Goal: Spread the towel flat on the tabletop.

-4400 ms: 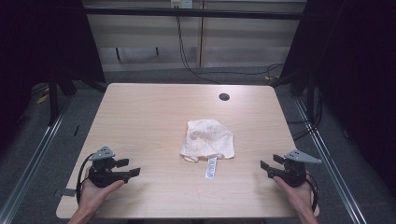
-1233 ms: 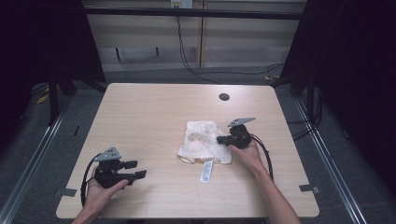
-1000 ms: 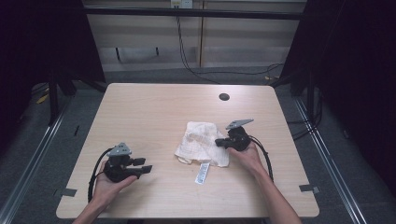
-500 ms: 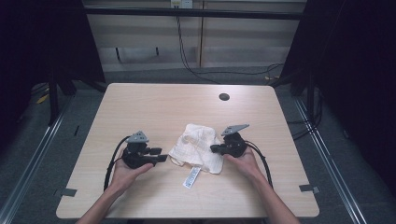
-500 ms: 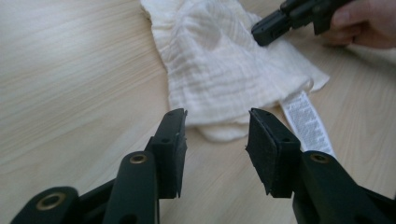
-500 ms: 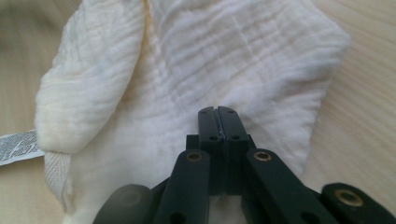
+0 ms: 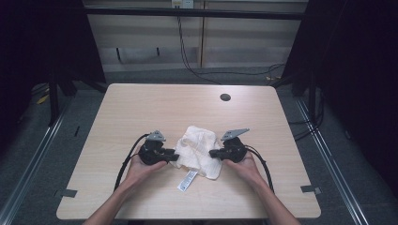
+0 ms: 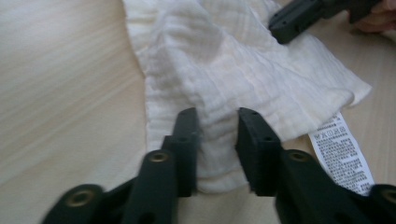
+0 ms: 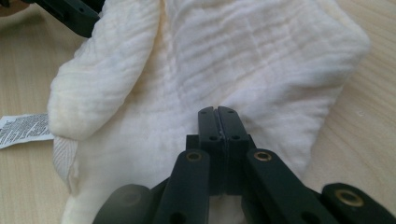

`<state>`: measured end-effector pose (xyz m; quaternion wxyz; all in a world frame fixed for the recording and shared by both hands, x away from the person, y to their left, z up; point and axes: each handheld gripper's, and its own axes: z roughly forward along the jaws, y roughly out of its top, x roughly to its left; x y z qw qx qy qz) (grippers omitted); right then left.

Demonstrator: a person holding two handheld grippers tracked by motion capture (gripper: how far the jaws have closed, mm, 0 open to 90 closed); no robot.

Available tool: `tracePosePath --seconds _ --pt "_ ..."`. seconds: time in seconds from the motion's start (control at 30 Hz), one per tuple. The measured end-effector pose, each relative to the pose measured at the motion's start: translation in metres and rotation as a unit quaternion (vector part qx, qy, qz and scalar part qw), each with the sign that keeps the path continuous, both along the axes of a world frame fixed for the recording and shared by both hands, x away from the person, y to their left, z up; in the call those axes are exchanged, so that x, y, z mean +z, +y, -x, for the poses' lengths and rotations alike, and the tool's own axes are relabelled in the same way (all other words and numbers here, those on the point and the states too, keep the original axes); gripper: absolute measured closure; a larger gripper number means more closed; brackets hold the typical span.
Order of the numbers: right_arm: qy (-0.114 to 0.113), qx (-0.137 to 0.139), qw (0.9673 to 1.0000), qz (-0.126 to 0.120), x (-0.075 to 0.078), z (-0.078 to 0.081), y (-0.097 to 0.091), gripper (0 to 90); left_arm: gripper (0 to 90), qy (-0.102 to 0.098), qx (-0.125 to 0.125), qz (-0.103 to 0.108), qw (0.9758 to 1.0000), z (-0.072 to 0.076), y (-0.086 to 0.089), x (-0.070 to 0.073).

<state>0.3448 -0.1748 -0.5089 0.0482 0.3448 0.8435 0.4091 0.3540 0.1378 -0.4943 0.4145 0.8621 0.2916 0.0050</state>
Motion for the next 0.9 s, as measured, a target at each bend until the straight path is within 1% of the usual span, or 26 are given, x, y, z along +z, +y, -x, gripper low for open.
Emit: tracePosePath --seconds 0.03,0.07,0.1,0.13,0.17,0.23,0.3,0.37,0.4,0.43,0.47,0.5,0.53,0.57,0.6,0.67,0.7,0.73,0.77,0.8,0.83,0.9 --pt "0.000 0.000 1.0000 0.000 0.000 0.000 0.000 90.0 73.1 0.002 -0.007 -0.004 1.0000 0.001 -0.001 -0.001" --pt "0.000 -0.002 1.0000 0.001 0.000 0.001 0.000 89.9 79.6 0.009 -0.013 -0.004 0.9999 0.001 -0.001 -0.002" --pt "0.001 -0.001 1.0000 -0.002 0.000 0.001 0.000 89.9 84.1 0.011 -0.017 -0.006 0.9998 0.002 -0.001 -0.002" --pt "0.002 0.001 1.0000 0.001 0.000 0.001 0.001 89.9 86.1 0.010 -0.019 -0.009 0.9997 0.004 -0.002 -0.002" --pt "-0.001 0.005 1.0000 0.001 0.000 0.002 0.001 89.8 87.0 0.014 -0.025 -0.011 0.9995 0.005 -0.001 -0.001" --pt "0.004 0.016 0.9999 0.005 0.001 0.004 0.003 89.7 87.6 0.017 -0.033 -0.015 0.9992 0.009 0.003 0.000" --pt "0.003 0.024 0.9997 0.008 0.002 0.006 0.005 89.6 87.6 0.027 -0.034 -0.014 0.9990 0.015 0.010 0.001" --pt "0.007 0.026 0.9996 0.010 0.003 0.009 0.007 88.5 87.2 0.031 -0.031 -0.013 0.9990 0.021 0.017 0.002" --pt "0.007 0.026 0.9996 0.009 0.003 0.011 0.009 85.4 86.3 0.031 -0.032 -0.013 0.9989 0.024 0.021 0.004" --pt "0.007 0.023 0.9997 0.010 0.004 0.013 0.010 81.0 85.2 0.030 -0.032 -0.018 0.9989 0.028 0.024 0.005" --pt "0.008 0.021 0.9997 0.012 0.005 0.015 0.011 78.4 82.4 0.029 -0.030 -0.021 0.9989 0.031 0.028 0.006" --pt "0.006 0.021 0.9997 0.014 0.006 0.017 0.013 73.8 76.6 0.023 -0.028 -0.017 0.9992 0.033 0.030 0.008" --pt "0.004 0.015 0.9999 0.007 0.010 0.018 0.013 67.2 69.8 0.023 -0.027 -0.009 0.9993 0.034 0.034 0.011" --pt "0.004 0.015 0.9999 0.007 0.010 0.018 0.013 67.2 69.8 0.019 -0.019 -0.001 0.9996 0.035 0.037 0.014" --pt "-0.002 0.009 0.9999 0.004 0.012 0.020 0.012 63.7 68.5 0.011 -0.016 0.006 0.9998 0.036 0.040 0.018" --pt "-0.007 0.001 1.0000 0.005 0.019 0.023 0.010 60.4 65.0 -0.001 -0.013 0.023 0.9996 0.041 0.042 0.027" --pt "-0.008 -0.005 1.0000 0.001 0.022 0.026 0.007 59.2 65.8 -0.006 -0.019 0.028 0.9994 0.043 0.041 0.031" --pt "-0.015 -0.012 0.9998 -0.007 0.028 0.032 0.000 59.0 70.5 -0.011 -0.027 0.028 0.9992 0.046 0.037 0.034" --pt "-0.015 -0.012 0.9998 -0.007 0.028 0.032 0.000 59.0 70.5 -0.012 -0.041 0.030 0.9986 0.049 0.033 0.036" --pt "-0.017 -0.014 0.9997 -0.005 0.029 0.035 -0.004 58.1 74.5 -0.009 -0.058 0.031 0.9978 0.051 0.027 0.038" --pt "-0.013 -0.015 0.9998 -0.006 0.031 0.038 -0.008 58.0 78.0 -0.010 -0.076 0.028 0.9967 0.054 0.019 0.039" --pt "-0.013 -0.019 0.9997 -0.012 0.030 0.046 -0.014 57.3 79.9 -0.007 -0.105 0.023 0.9942 0.057 0.004 0.040"
